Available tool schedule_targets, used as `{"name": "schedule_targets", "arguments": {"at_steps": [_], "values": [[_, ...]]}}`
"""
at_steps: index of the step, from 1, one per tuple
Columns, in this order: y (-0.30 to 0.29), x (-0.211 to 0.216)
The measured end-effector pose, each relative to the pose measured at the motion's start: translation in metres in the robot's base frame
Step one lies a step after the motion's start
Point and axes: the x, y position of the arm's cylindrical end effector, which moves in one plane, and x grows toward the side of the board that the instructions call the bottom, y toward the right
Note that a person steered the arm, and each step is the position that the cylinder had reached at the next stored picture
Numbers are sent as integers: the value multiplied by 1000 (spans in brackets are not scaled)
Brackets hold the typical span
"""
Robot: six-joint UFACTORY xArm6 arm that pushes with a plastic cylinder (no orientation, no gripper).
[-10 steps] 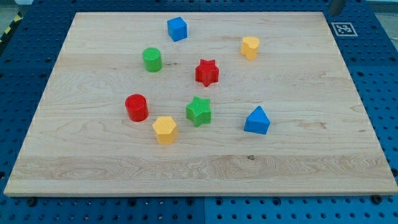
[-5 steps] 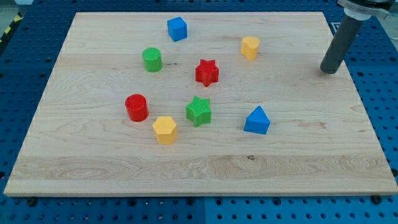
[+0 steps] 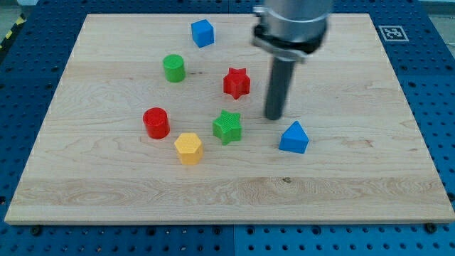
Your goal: Push the red star closer to blue cube
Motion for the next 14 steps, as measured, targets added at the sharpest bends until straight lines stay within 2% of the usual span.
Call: {"name": "schedule_targets", "arguments": {"at_steps": [1, 2, 3, 7, 9, 10, 12, 14], "values": [[-6, 1], [1, -51], [1, -78], [-9, -53], [-109, -57], [-128, -61], [-51, -85], [-40, -116]]}}
